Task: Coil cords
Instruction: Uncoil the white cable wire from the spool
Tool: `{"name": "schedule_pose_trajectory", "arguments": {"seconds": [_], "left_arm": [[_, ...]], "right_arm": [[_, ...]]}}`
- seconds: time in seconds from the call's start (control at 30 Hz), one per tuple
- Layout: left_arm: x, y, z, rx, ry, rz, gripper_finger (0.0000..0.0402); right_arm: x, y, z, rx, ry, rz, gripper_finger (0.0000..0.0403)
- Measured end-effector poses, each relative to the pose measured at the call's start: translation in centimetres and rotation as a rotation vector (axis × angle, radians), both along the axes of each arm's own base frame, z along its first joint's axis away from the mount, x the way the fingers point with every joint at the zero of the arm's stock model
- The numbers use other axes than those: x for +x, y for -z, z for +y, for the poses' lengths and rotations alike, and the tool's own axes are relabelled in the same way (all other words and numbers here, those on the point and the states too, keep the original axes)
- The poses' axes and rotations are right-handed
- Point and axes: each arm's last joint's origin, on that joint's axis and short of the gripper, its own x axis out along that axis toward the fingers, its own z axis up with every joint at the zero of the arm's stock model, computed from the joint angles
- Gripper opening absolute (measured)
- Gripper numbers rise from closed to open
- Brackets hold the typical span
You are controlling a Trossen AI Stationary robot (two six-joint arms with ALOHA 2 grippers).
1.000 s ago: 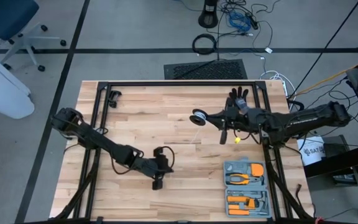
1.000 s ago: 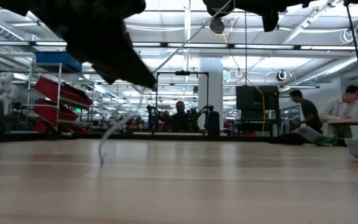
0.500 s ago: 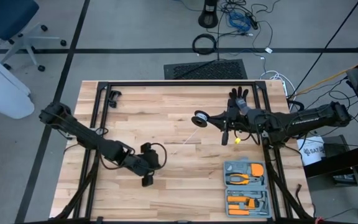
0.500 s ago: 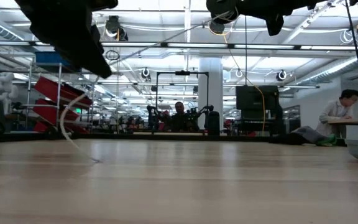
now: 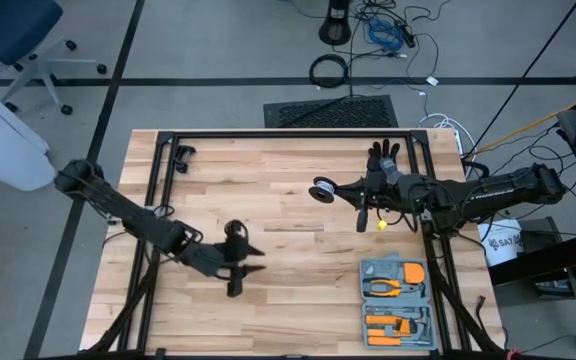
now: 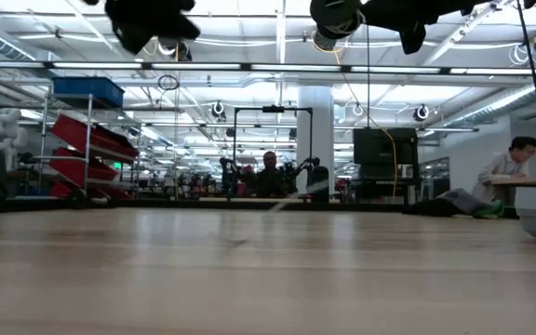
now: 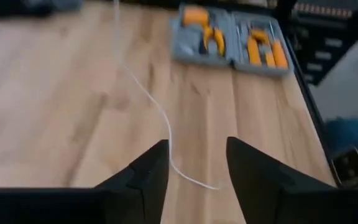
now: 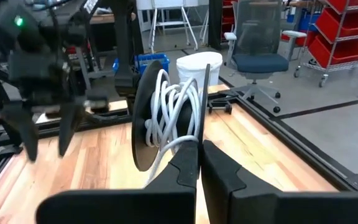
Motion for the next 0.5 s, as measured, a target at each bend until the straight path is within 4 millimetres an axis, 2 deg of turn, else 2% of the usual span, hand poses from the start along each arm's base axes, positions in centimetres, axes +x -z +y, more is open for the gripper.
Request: {"name": "schedule_pose_trajectory", "arguments": {"seconds": [0.2,0.37,0.5], "left_arm": [[-0.5,-4.0,2.3,0.114,-0.186,-0.247,0.0168],[0.1,-6.4,3.5,0.237,-0.099,-0.426,0.0168],[1.2,-7.0,4.7,0.225,-0.074,-0.522,0.0168]], "right_arm": [[0.0,0.0,0.1,-0.013,-0.031,0.008,0.0],[0.1,0.0,0.3,-0.03,-0.091,0.007,0.0],[0.1,0.0,0.5,-0.062,-0.108,0.012,0.0]]}}
